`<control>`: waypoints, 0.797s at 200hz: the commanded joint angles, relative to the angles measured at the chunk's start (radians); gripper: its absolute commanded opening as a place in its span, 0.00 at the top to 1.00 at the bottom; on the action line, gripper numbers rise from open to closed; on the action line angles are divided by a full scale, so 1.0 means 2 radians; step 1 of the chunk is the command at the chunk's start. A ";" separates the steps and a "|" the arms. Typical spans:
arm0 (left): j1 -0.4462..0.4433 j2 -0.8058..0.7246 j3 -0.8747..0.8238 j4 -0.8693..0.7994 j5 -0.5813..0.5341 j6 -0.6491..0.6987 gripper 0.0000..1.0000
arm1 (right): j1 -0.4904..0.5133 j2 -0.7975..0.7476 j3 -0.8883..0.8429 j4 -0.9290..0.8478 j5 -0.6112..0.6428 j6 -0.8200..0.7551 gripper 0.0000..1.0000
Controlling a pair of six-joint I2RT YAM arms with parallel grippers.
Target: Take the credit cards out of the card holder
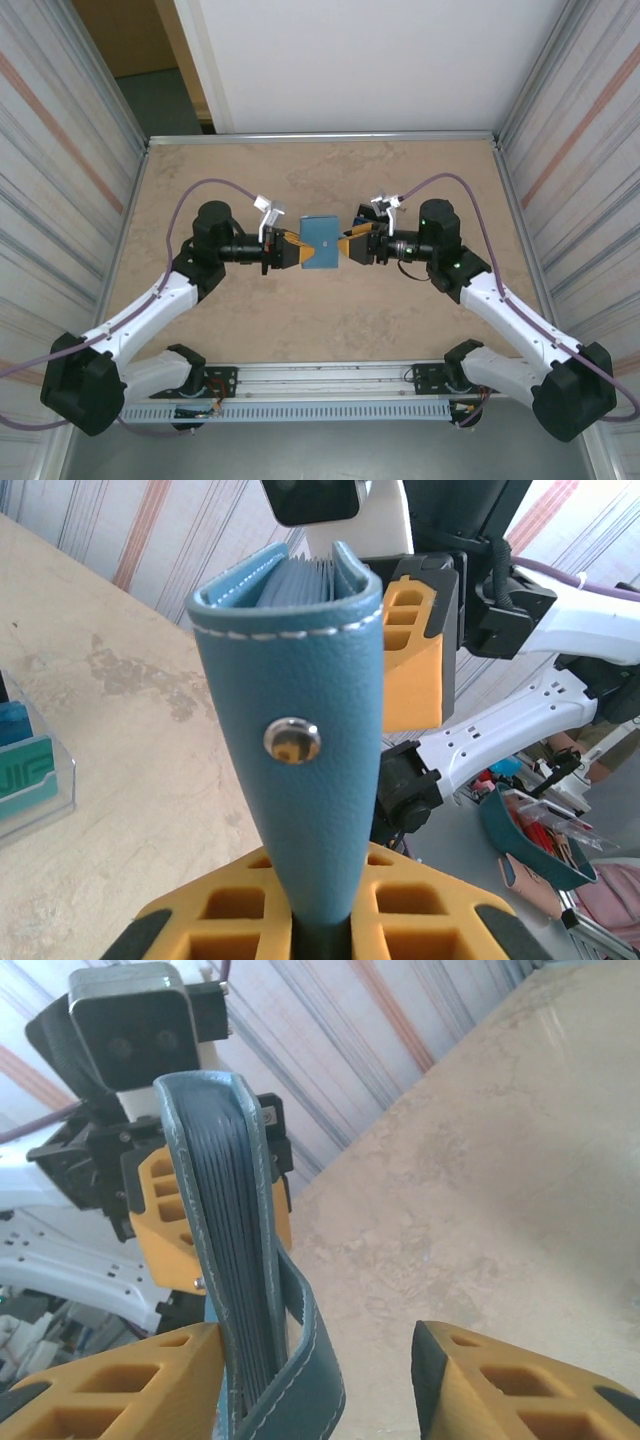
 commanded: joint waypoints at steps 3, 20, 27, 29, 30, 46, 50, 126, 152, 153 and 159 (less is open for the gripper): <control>-0.001 -0.024 0.007 0.038 0.024 -0.006 1.00 | -0.006 -0.006 -0.006 0.025 -0.019 0.011 0.52; -0.003 -0.024 0.007 0.040 0.025 -0.006 1.00 | -0.005 -0.001 -0.006 0.039 -0.034 0.016 0.56; -0.003 -0.024 0.005 0.043 0.026 -0.006 1.00 | -0.004 0.001 -0.005 0.043 -0.038 0.017 0.57; -0.003 -0.025 0.005 0.042 0.026 -0.006 1.00 | -0.004 0.001 -0.005 0.045 -0.038 0.017 0.58; -0.003 -0.025 0.005 0.043 0.026 -0.006 1.00 | -0.004 0.001 -0.005 0.045 -0.039 0.017 0.58; -0.003 -0.028 0.004 0.049 0.026 -0.006 1.00 | -0.005 -0.001 -0.006 0.045 -0.037 0.015 0.62; -0.003 -0.029 0.003 0.049 0.026 -0.006 1.00 | -0.005 -0.002 -0.006 0.045 -0.037 0.014 0.62; -0.007 -0.034 0.002 0.052 0.029 0.003 1.00 | -0.010 -0.014 -0.016 0.043 -0.034 0.014 0.66; -0.008 -0.030 0.004 0.045 0.025 0.004 1.00 | -0.009 -0.014 -0.015 0.051 -0.044 0.019 0.60; -0.008 -0.030 0.004 0.045 0.024 0.004 1.00 | -0.008 -0.014 -0.015 0.052 -0.045 0.019 0.60; -0.008 -0.029 0.004 0.046 0.024 0.004 1.00 | -0.007 -0.014 -0.015 0.053 -0.046 0.020 0.58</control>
